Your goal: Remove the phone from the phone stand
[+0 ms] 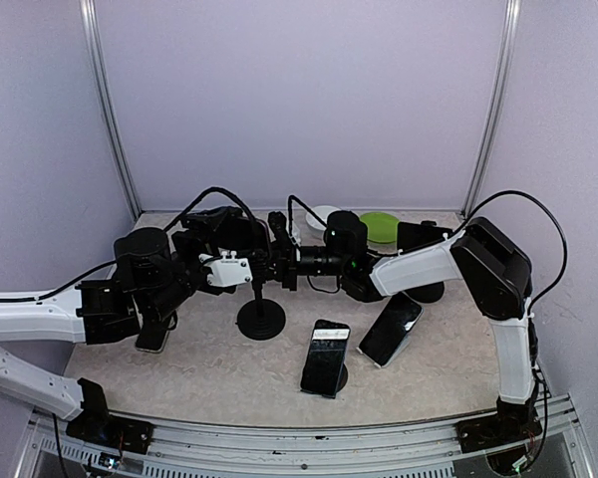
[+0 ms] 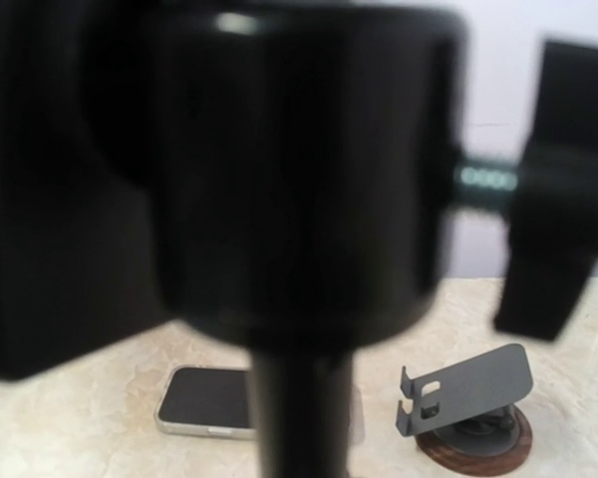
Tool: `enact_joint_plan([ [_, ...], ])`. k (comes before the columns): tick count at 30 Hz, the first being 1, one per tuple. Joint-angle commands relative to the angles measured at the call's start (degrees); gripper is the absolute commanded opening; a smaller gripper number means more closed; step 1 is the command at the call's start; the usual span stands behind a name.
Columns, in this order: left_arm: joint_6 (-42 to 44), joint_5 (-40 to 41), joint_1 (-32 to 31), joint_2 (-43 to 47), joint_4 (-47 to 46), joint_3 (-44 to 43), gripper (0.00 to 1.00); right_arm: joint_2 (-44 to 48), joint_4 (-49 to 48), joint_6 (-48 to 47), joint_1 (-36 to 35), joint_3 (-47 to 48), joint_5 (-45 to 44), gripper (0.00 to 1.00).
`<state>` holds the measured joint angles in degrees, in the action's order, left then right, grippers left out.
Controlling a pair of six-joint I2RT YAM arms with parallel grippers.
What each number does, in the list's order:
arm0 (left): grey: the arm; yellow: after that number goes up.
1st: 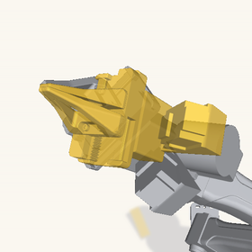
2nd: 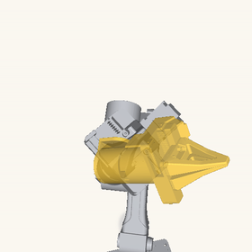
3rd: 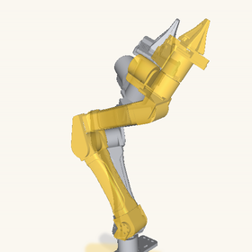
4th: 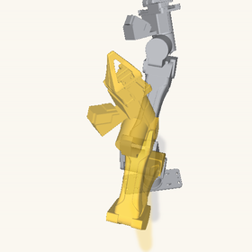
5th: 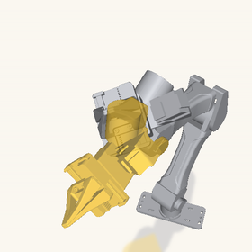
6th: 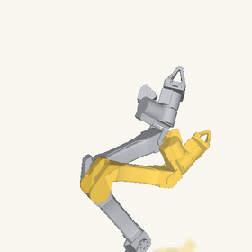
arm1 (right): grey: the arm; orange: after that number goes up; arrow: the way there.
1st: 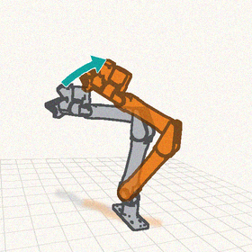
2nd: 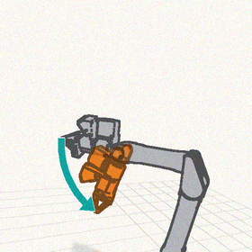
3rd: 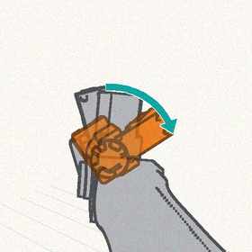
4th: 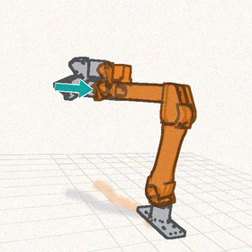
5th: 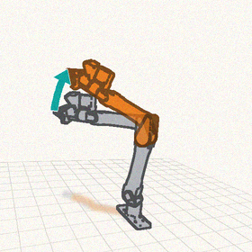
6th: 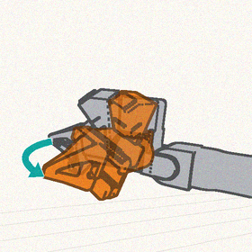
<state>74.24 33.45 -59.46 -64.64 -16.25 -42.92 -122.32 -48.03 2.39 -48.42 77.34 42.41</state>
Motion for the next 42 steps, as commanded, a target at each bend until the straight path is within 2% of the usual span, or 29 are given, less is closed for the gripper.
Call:
enact_joint_plan([
  [1,-6.13,-0.82,-0.13,-1.28,0.34,-3.25,0.86,1.41,1.69,-0.19,-0.86,-1.01,3.04,0.00],
  [4,-12.54,-2.46,-0.16,-1.11,3.21,-5.15,0.80,1.54,1.73,-0.40,-0.86,-1.21,2.85,0.00],
  [9,-25.34,-3.90,-0.13,-1.68,6.86,-7.51,0.76,1.63,1.68,-0.72,-0.86,-1.37,2.36,0.00],
  [15,-36.82,-5.28,-0.13,-1.49,7.27,-7.26,0.68,1.99,0.94,-0.81,-0.87,-1.90,1.57,0.00],
  [26,-61.08,-5.27,0.46,-0.84,7.68,-7.52,0.61,2.22,-1.92,-0.84,-0.78,-3.45,1.10,0.00],
  [35,-80.85,-7.53,3.67,-0.63,15.44,-10.78,0.60,2.14,-2.24,-1.64,-0.78,-4.04,1.00,0.00],
  [42,-89.02,-9.76,6.85,-4.18,26.79,-17.76,0.59,1.85,-2.43,-2.17,-0.66,-4.09,1.18,0.00],
])
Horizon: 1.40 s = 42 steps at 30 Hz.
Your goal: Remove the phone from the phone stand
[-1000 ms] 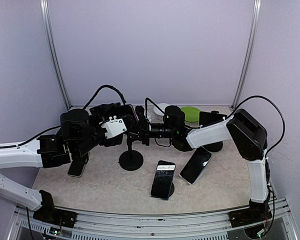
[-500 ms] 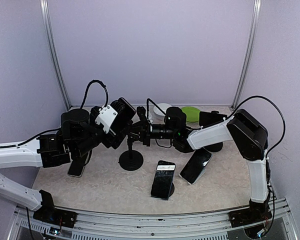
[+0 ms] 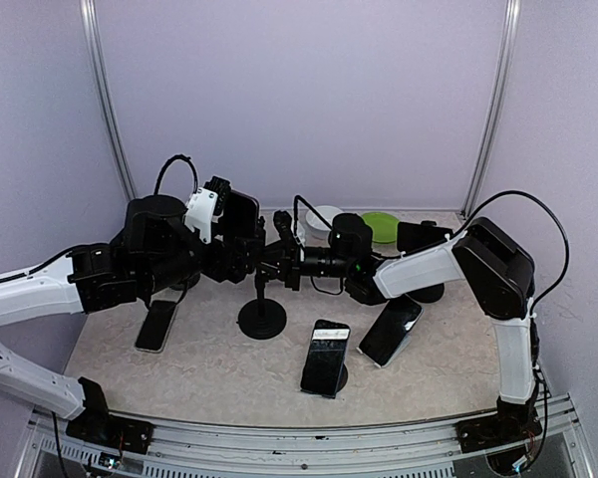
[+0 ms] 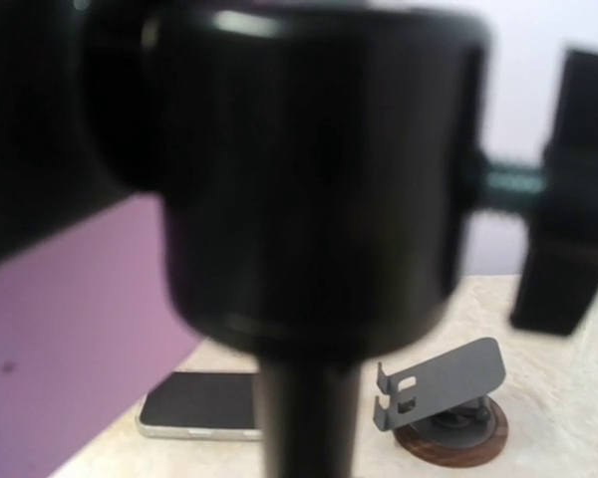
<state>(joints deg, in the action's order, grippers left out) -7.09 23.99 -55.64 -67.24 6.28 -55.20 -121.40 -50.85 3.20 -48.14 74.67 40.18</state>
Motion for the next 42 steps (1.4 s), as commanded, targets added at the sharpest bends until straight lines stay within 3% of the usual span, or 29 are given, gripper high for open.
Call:
enact_joint_plan([
  [1,-8.44,-1.51,3.67,-2.04,5.82,-6.61,0.58,0.85,0.40,-3.06,-0.97,-1.44,3.41,0.00],
  [10,-9.91,-4.60,6.67,-7.72,20.26,-20.97,0.54,0.34,0.99,-4.13,-0.98,-1.51,3.68,0.00],
  [14,-8.23,-5.24,6.68,-8.18,22.56,-23.44,0.58,0.51,1.25,-4.43,-0.90,-1.35,3.59,0.00],
  [16,-7.54,-5.82,6.68,-6.89,20.22,-21.39,0.66,0.55,1.12,-4.23,-0.86,-1.19,3.56,0.00],
  [20,-6.53,-8.05,6.59,-1.44,9.27,-11.79,0.98,0.68,0.39,-3.25,-0.81,-1.19,3.54,0.00],
  [26,-4.21,-9.59,6.59,6.75,-5.49,2.17,0.99,0.34,-0.48,-2.19,-0.72,-1.00,4.07,0.00],
  [31,-2.70,-11.29,6.38,6.80,-8.01,5.64,0.99,0.11,-0.75,-1.85,-0.60,-0.86,4.53,0.00],
  [40,2.91,-23.70,6.33,10.80,-16.86,13.45,0.99,-0.05,-1.19,-1.43,-0.15,-1.09,5.92,0.00],
  [42,3.80,-23.23,6.40,12.22,-17.23,15.14,0.99,-0.19,-2.05,-0.74,0.19,-1.16,6.49,0.00],
])
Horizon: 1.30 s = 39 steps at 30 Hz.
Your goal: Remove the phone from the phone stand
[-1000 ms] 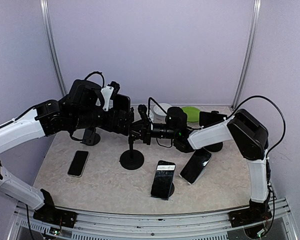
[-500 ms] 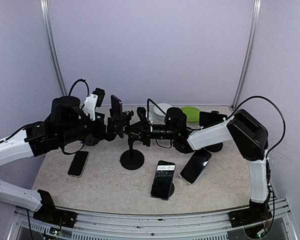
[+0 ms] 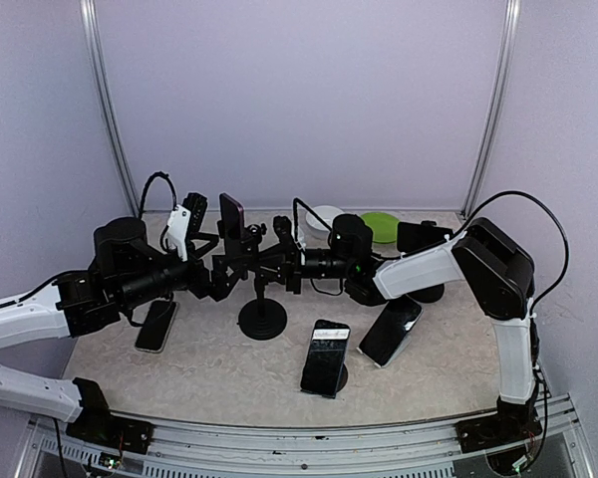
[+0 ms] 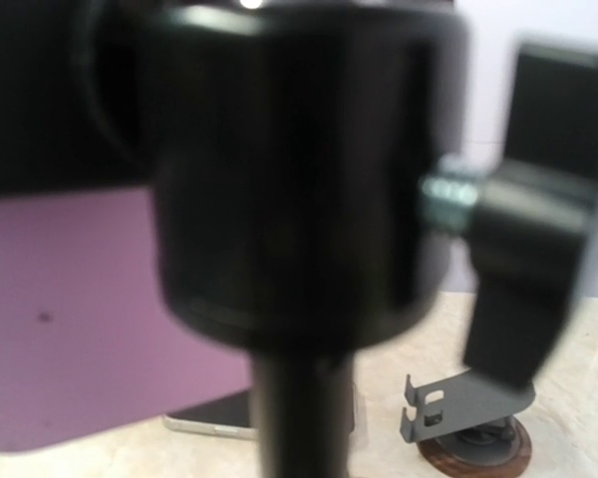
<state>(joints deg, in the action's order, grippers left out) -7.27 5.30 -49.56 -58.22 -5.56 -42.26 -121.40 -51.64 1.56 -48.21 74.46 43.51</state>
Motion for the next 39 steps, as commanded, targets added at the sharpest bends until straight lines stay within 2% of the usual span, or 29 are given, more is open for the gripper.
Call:
enact_joint_plan([
  [1,4.11,-3.61,0.48,4.05,-6.10,3.50,0.99,-0.31,-1.86,1.43,0.49,-1.02,3.54,0.00],
  [7,3.82,0.20,1.75,5.80,-12.80,11.04,0.99,-0.89,-3.57,3.18,0.86,-0.78,5.32,0.00],
  [20,2.55,-3.79,1.83,-3.96,-23.97,10.19,0.99,-1.07,-3.47,2.93,0.90,-0.71,6.14,0.00],
  [26,1.74,-3.21,1.84,-6.43,-26.10,9.57,0.98,-1.04,-3.21,2.66,0.84,-0.63,6.23,0.00],
  [32,0.59,-2.66,1.81,-5.87,-29.35,10.88,0.84,-1.19,-3.60,2.99,0.84,-0.56,6.65,0.00],
  [37,1.84,-2.21,1.66,-5.70,-30.08,11.12,0.66,-1.09,-3.32,3.18,0.86,-0.48,6.43,0.00],
  [39,2.19,-2.41,1.50,-5.73,-30.21,11.33,0.62,-0.84,-2.89,3.12,0.85,-0.51,6.01,0.06],
])
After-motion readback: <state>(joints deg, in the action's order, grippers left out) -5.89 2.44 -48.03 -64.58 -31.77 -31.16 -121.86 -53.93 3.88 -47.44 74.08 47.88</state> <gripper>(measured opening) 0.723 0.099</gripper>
